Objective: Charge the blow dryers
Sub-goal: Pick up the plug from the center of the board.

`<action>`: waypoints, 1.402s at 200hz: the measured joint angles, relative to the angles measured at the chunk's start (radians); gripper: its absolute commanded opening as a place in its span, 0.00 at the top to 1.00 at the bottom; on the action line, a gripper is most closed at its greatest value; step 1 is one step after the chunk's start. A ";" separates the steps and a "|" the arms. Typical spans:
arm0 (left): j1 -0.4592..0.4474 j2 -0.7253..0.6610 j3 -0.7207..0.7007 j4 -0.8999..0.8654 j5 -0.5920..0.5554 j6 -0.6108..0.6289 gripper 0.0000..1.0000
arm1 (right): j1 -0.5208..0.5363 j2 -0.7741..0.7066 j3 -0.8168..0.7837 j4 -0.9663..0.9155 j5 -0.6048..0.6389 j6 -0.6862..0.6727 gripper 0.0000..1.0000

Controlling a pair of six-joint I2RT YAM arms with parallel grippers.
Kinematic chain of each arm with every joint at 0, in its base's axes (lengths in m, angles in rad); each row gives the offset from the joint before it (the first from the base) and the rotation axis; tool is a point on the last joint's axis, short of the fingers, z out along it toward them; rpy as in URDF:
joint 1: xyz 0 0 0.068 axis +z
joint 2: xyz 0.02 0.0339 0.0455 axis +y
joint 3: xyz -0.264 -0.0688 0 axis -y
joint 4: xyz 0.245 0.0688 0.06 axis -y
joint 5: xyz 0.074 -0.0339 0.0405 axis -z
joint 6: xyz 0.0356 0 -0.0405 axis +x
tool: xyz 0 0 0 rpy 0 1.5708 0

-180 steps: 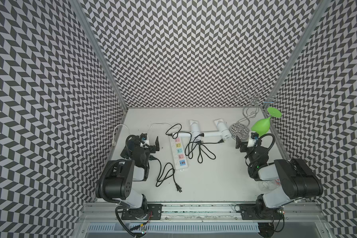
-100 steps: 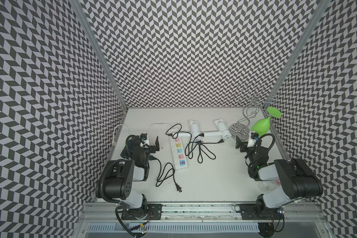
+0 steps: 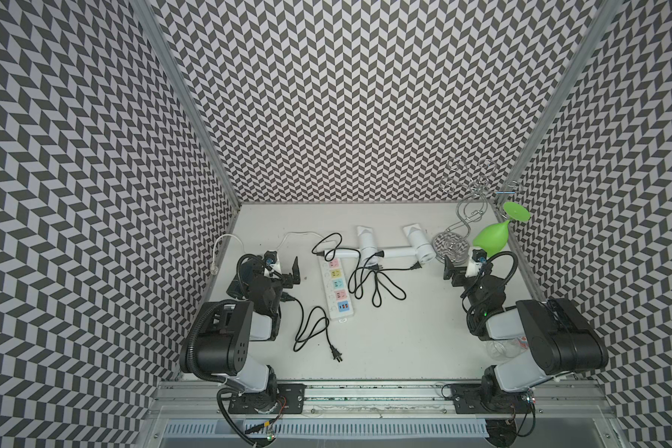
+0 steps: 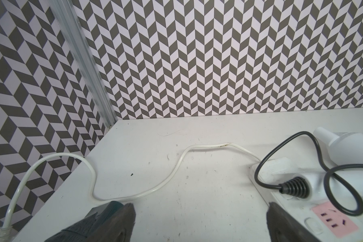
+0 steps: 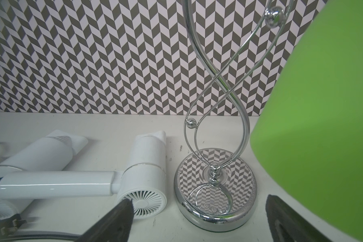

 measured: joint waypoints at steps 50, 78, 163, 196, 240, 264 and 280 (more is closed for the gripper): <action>-0.028 -0.185 -0.040 -0.019 -0.061 0.000 0.01 | 0.018 -0.168 -0.004 -0.075 0.026 -0.016 0.01; -0.061 -0.398 -0.055 -0.088 -0.117 -0.005 0.01 | 0.057 -0.351 -0.002 -0.164 0.032 -0.011 0.01; -0.073 -0.786 0.186 -0.681 -0.077 -0.365 0.01 | 0.071 -0.674 0.354 -0.844 -0.179 0.327 0.01; -0.073 -0.826 0.181 -0.819 0.037 -0.438 0.01 | 0.071 -0.708 0.354 -1.006 -0.248 0.382 0.01; -0.073 -0.890 0.099 -0.848 0.063 -0.586 0.01 | 0.068 -0.784 0.284 -1.080 -0.247 0.454 0.01; -0.072 -0.853 0.003 -0.769 0.090 -0.713 0.01 | 0.068 -0.821 0.245 -1.086 -0.229 0.481 0.01; -0.072 -0.803 -0.043 -0.734 0.106 -0.779 0.01 | 0.068 -0.819 0.245 -1.088 -0.224 0.489 0.01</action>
